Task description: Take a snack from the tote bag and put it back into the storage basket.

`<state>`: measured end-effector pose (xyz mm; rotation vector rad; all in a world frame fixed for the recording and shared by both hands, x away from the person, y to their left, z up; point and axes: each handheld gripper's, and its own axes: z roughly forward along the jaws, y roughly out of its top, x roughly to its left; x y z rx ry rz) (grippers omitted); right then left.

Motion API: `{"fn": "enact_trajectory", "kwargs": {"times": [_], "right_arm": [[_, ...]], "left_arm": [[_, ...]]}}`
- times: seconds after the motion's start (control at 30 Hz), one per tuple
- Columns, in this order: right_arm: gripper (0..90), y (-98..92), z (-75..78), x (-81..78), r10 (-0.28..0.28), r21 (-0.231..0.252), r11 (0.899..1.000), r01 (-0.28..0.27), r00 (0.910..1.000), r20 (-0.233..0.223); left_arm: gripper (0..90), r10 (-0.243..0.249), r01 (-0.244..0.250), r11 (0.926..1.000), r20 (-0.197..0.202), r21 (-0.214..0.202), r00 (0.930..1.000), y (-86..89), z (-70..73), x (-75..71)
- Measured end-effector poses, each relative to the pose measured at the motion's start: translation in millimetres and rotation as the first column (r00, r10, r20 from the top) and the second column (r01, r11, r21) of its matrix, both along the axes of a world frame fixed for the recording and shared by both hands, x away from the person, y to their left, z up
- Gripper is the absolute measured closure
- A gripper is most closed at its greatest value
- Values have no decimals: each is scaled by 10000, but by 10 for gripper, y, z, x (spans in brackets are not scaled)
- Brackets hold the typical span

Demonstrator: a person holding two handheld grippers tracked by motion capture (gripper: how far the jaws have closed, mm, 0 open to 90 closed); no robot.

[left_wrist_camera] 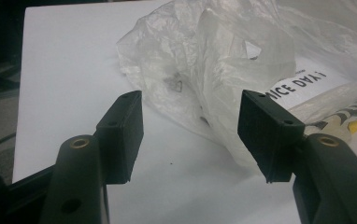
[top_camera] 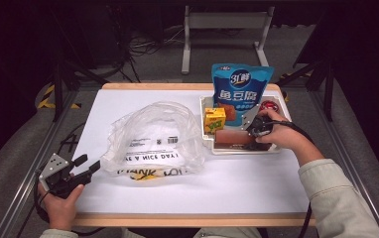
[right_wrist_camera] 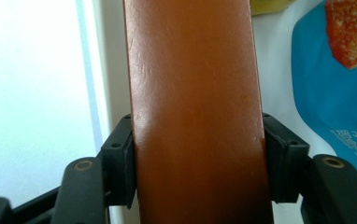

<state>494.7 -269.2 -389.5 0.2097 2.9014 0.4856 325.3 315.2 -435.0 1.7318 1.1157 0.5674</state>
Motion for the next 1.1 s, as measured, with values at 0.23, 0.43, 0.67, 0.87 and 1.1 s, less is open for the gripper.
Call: {"fn": "enact_trajectory", "kwargs": {"times": [0.23,0.43,0.67,0.87,1.1], "right_arm": [[296,23,-4,-11,-339,182,9993,340,9994,-73],[201,-7,55,-31,-801,1075,9912,777,9966,181],[173,-6,202,-119,-1085,1797,9789,975,9927,526],[167,-24,385,-294,-1507,2797,9529,1172,9834,1012],[167,-57,510,-565,-2241,4124,8950,1698,9707,865]], "left_arm": [[408,-12,12,10000,1,-6,10000,-2,-1,4],[408,-37,37,10000,0,-3,10000,-4,-2,9],[407,-39,39,9999,48,-94,10000,-3,11,-1],[405,-140,142,9998,126,-145,9998,-25,33,-23],[404,-229,231,9996,179,-144,9996,-34,37,-72]]}}
